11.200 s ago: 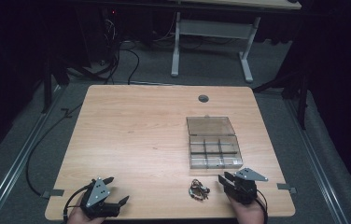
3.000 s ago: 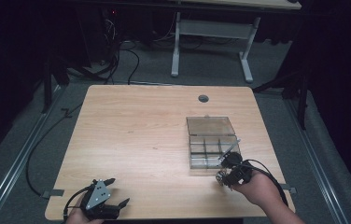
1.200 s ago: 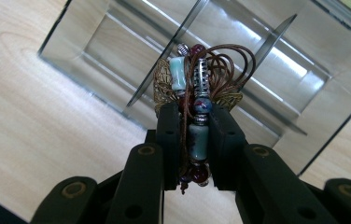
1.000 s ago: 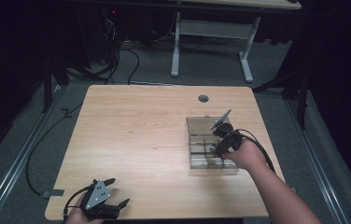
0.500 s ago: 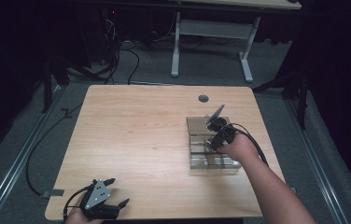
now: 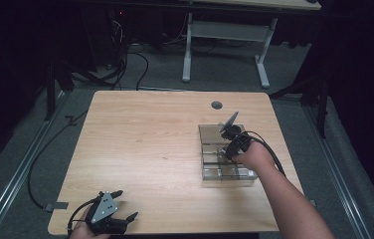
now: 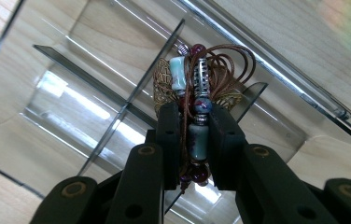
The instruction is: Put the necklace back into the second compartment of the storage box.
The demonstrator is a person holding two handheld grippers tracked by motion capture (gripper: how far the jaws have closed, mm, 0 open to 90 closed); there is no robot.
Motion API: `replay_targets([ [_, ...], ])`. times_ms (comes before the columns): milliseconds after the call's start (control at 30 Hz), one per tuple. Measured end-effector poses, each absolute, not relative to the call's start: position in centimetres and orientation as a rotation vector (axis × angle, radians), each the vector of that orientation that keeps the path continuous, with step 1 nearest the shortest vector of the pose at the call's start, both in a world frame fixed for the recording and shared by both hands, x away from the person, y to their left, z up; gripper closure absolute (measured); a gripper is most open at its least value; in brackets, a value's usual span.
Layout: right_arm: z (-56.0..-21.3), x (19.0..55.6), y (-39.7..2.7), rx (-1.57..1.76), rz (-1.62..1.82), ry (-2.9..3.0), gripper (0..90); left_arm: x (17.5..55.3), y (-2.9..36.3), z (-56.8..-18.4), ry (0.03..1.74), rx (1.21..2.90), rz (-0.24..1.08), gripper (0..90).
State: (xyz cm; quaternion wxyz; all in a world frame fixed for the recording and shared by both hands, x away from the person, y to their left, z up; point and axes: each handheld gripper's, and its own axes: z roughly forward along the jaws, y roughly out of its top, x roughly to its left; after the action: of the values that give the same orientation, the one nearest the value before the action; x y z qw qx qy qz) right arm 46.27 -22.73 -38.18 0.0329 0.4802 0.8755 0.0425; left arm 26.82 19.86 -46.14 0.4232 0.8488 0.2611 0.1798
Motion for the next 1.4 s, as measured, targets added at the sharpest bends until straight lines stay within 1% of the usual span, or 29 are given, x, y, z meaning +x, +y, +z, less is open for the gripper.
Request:
replay_targets([
  [700,-40.4,47.4,-22.1,1.476,0.071,2.717,76.6,26.8,19.9,-46.2,0.650,2.128,0.449,14.5],
  [767,-40.5,47.5,-22.1,1.466,0.074,2.724,74.1,26.8,19.9,-46.2,0.650,2.128,0.449,14.5],
  [800,-40.4,47.5,-22.1,1.489,0.074,2.710,71.3,26.8,19.9,-46.2,0.650,2.128,0.449,14.5],
  [933,-39.2,47.5,-22.4,1.506,0.159,2.682,65.3,26.8,19.8,-46.2,0.649,2.130,0.449,14.5],
  [1000,-38.3,47.4,-22.6,1.518,0.189,2.662,65.1,26.8,19.8,-46.2,0.647,2.132,0.450,14.5],
  [1067,-37.6,47.1,-22.7,1.515,0.200,2.656,66.8,26.8,19.8,-46.2,0.646,2.130,0.452,14.5],
  [1167,-37.2,46.6,-22.7,1.534,0.193,2.666,72.8,26.8,19.8,-46.2,0.644,2.133,0.452,14.5],
  [1267,-37.8,46.3,-22.7,1.537,0.164,2.678,79.4,26.8,19.8,-46.2,0.644,2.133,0.452,14.5],
  [1400,-38.5,46.4,-23.0,1.529,0.136,2.673,85.0,26.8,19.8,-46.2,0.645,2.133,0.452,14.5],
])
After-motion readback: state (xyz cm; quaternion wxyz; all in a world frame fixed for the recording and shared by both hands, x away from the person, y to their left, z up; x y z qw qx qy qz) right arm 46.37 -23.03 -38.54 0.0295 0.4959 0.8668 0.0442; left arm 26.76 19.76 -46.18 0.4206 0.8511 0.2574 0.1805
